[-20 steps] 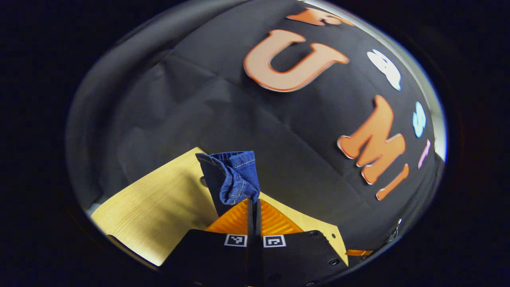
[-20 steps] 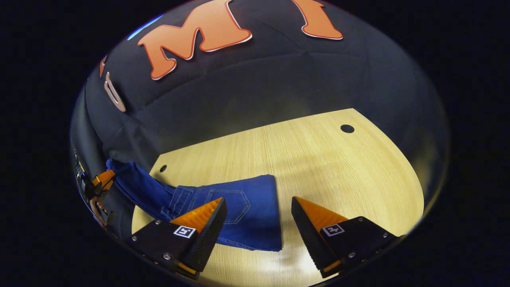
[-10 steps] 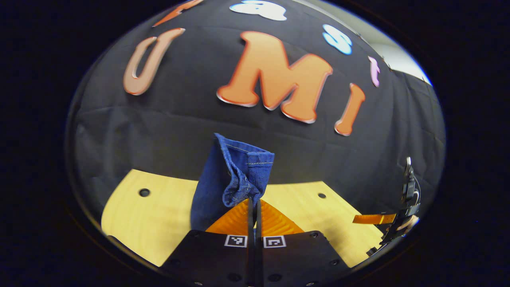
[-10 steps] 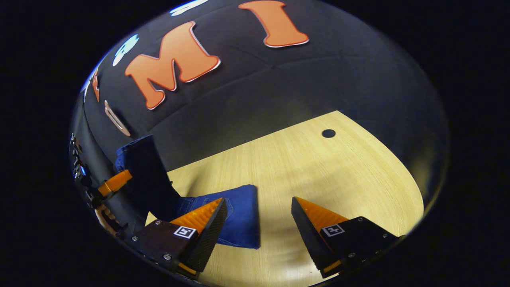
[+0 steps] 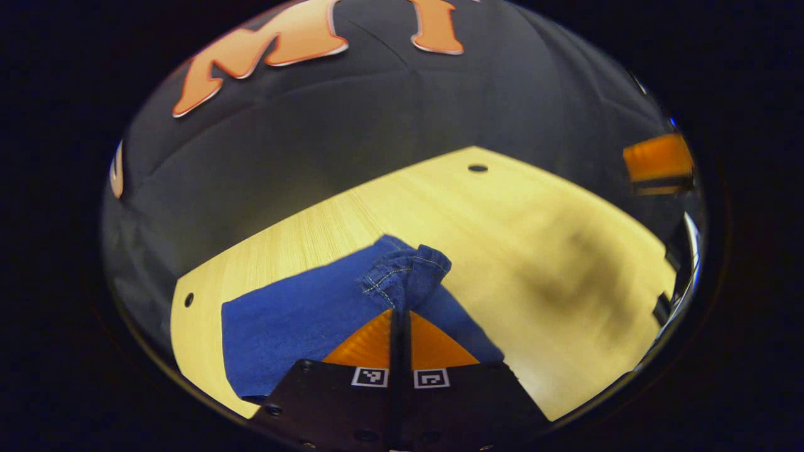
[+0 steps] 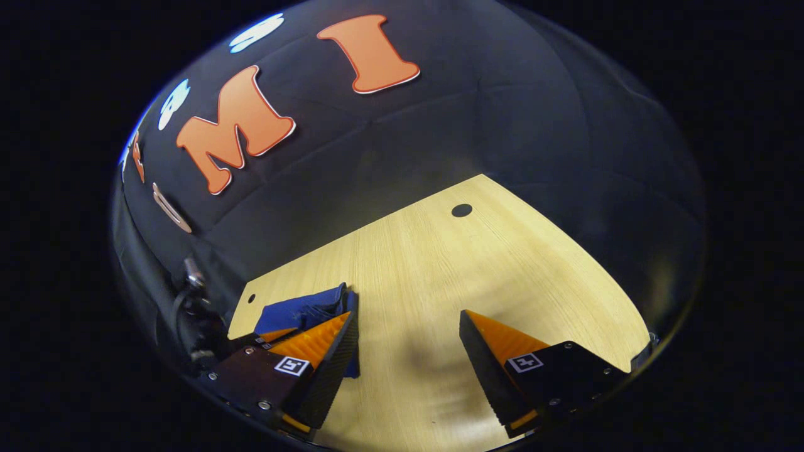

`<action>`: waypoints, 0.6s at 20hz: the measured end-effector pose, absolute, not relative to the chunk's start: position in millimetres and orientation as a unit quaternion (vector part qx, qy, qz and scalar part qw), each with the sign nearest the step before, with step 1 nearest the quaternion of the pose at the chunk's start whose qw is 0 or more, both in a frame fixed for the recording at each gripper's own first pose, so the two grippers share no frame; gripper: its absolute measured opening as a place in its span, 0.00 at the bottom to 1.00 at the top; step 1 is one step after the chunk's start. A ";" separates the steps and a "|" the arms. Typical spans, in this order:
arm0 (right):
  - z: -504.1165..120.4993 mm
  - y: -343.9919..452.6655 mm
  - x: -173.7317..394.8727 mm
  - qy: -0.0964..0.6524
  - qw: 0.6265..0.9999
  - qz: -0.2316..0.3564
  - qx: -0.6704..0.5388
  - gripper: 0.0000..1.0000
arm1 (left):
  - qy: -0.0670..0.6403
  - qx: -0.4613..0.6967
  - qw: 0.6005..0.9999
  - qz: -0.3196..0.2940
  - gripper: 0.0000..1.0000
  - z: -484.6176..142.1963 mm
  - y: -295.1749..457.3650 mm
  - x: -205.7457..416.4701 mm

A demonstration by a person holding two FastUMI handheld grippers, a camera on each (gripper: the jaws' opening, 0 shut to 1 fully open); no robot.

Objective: Grasp the waist and the cuffs of the jeans and fold them to make the two legs overlap; first hold the waist and fold one-third of the jeans toward the cuffs, then hold the cuffs and fold the remaining one-third in the same direction to finish folding.

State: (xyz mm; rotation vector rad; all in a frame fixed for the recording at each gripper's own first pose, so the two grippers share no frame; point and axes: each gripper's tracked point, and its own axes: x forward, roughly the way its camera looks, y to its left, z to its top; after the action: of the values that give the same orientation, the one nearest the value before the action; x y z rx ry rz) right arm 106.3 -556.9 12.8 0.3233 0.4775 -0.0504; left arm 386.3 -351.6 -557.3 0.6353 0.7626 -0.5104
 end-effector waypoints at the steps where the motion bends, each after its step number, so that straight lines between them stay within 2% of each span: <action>1: 12.1 -558.2 104.2 0.237 0.958 -0.024 0.160 0.99 | 0.372 0.325 0.835 -0.241 0.01 -569.8 -346.9 382.9; 3: 10.0 -559.1 99.9 0.240 0.957 -0.021 0.161 0.99 | 0.378 0.358 0.816 -0.250 0.03 -587.3 -347.5 374.2; 4: 10.3 -559.9 99.9 0.240 0.958 -0.019 0.159 0.99 | 0.374 0.373 0.811 -0.251 0.12 -589.8 -348.7 372.6; 5: 10.2 -558.8 97.7 0.239 0.958 -0.018 0.157 0.99 | 0.373 0.381 0.807 -0.255 0.12 -591.6 -348.7 371.0; 6: 10.0 -558.4 96.7 0.239 0.958 -0.016 0.156 0.99 | 0.372 0.378 0.807 -0.261 0.21 -588.9 -352.0 368.0; 7: 10.4 -557.0 95.8 0.239 0.958 -0.013 0.156 0.99 | 0.368 0.373 0.809 -0.267 0.22 -584.7 -355.5 365.1; 8: 10.8 -555.6 95.1 0.239 0.958 -0.011 0.156 0.99 | 0.367 0.362 0.811 -0.277 0.45 -582.4 -361.4 362.3; 9: 11.7 -553.5 95.6 0.238 0.958 -0.008 0.156 0.99 | 0.366 0.340 0.816 -0.291 0.51 -572.0 -367.3 354.5; 12: 13.1 -545.9 98.4 0.238 0.957 -0.004 0.164 0.99 | 0.389 0.207 0.816 -0.374 0.98 -537.7 -417.5 308.6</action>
State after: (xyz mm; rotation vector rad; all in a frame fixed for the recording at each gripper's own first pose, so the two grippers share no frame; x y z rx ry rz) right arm 98.4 -545.9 13.1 0.3336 0.4833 -0.0075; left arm 308.6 -417.5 -537.7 0.4406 0.8289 -0.7963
